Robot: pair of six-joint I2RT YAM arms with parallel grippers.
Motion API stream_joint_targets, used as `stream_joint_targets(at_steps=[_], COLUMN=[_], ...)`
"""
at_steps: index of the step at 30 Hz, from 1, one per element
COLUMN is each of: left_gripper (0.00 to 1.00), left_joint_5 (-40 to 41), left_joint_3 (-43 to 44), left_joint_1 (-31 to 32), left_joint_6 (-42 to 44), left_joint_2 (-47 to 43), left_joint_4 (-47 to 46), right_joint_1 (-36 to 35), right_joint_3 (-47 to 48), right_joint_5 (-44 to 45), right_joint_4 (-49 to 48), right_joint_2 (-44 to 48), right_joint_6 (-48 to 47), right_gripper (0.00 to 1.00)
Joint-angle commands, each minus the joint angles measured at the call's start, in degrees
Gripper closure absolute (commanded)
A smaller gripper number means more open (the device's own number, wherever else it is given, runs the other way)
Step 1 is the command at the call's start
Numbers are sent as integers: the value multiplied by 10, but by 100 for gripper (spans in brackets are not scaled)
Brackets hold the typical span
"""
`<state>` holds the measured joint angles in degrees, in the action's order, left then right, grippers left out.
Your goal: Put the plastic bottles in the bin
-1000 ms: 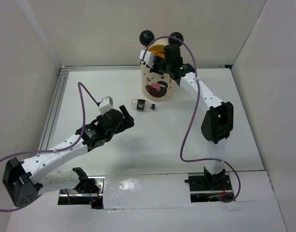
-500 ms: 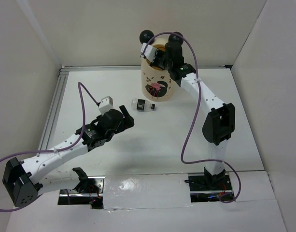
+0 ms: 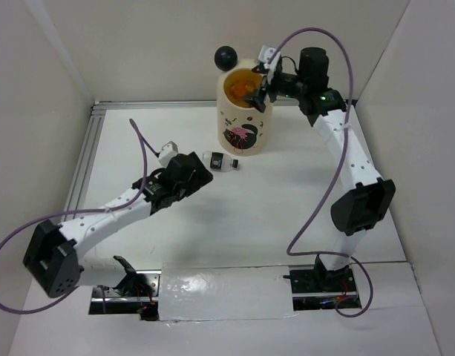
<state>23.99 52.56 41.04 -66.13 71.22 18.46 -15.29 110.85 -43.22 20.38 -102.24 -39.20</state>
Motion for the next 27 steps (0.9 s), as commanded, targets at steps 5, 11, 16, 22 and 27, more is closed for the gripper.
stream_joint_targets(at_steps=[5,11,16,22,27], left_gripper=[0,0,0,0,0], left_joint_5=[-168,-206,-206,-206,-220], left_joint_3=[64,114,159,229,279], left_joint_1=[-97,-140,-151,-156,-156], left_joint_6=[-244,-348,-372,-378,-357], left_joint_2=[174,290,333,375,422], left_joint_4=[-81,-150,-178,-116,-37], right_joint_1=[131,209,244,280,292], right_joint_3=[-74,-219,-272,-303,-303], right_joint_5=[-146,-193,-212,-239,-245], right_joint_4=[44,55,95,132,137], right_joint_2=[100,201,236,241,241], right_joint_6=[111,69,19,-10,-10], right_gripper=[98,97,97,95,94])
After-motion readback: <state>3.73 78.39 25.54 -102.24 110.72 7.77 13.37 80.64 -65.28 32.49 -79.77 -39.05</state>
